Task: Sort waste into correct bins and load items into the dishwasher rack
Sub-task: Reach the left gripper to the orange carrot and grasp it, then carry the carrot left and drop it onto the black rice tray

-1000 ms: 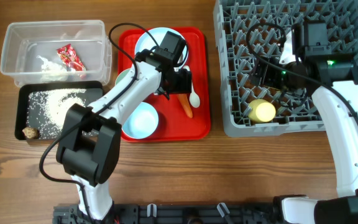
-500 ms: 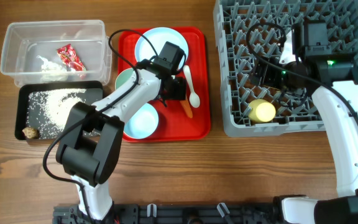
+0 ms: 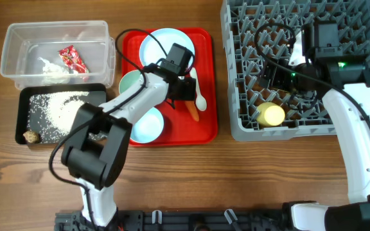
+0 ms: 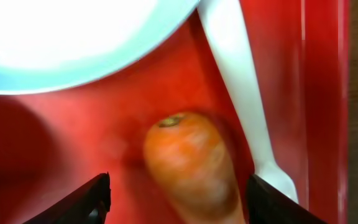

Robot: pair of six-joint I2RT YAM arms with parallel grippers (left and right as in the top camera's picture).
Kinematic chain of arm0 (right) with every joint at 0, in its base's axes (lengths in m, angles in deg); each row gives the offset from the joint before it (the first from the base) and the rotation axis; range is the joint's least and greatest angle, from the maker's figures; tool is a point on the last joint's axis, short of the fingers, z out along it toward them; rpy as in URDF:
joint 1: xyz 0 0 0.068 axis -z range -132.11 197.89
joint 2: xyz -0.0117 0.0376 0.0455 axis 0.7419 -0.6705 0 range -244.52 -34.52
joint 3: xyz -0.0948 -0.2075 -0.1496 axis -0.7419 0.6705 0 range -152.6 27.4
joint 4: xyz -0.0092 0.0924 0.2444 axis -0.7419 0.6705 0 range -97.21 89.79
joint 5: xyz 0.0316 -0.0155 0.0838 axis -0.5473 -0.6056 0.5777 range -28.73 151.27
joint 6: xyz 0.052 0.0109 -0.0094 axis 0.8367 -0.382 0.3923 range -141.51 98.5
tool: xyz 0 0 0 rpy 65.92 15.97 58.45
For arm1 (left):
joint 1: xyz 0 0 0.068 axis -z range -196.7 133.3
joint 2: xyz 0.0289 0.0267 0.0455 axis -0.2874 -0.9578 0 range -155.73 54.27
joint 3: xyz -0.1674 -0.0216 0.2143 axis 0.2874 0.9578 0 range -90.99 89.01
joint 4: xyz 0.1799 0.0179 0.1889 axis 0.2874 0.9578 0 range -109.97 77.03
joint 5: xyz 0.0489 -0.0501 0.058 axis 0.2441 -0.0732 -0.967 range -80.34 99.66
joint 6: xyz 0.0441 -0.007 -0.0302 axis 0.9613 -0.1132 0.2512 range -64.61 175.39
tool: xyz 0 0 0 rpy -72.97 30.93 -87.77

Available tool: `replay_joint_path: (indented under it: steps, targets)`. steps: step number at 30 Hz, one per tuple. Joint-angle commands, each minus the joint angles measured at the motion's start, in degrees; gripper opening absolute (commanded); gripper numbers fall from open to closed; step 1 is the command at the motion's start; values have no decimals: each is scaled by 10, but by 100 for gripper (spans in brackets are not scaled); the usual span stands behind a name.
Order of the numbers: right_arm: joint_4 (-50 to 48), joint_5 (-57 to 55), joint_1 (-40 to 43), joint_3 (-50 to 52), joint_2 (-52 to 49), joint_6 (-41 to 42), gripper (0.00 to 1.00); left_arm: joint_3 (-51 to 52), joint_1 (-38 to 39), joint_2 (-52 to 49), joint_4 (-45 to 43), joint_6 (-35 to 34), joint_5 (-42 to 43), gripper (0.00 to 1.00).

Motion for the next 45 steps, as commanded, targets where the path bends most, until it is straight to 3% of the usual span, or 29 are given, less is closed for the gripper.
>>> replay_joint_path:
  steps: [1,7,9,11,13,25,35,40,45]
  targets:
    - [-3,1,-1,-8,4,2,91,8,26,-41,-1,8,-6,69]
    - [-7,1,-1,-8,4,2,91,8,38,-49,13,36,-8,64]
    - [-7,1,-1,-8,4,2,91,8,35,-49,17,36,-8,55]
    - [-7,1,-1,-8,4,1,91,8,31,-47,20,36,-8,38]
    - [-8,1,-1,-8,4,0,91,7,26,-43,23,36,-8,32]
    - [-5,1,-1,-8,4,0,91,-19,2,27,34,36,-8,27]
    - [-8,1,-1,-8,4,-2,91,-42,-9,167,52,36,-8,31]
    - [-8,1,-1,-8,4,-7,91,-42,-56,243,94,35,-22,31]
    - [-8,1,-1,-8,4,-15,91,-42,-155,276,170,0,-67,31]
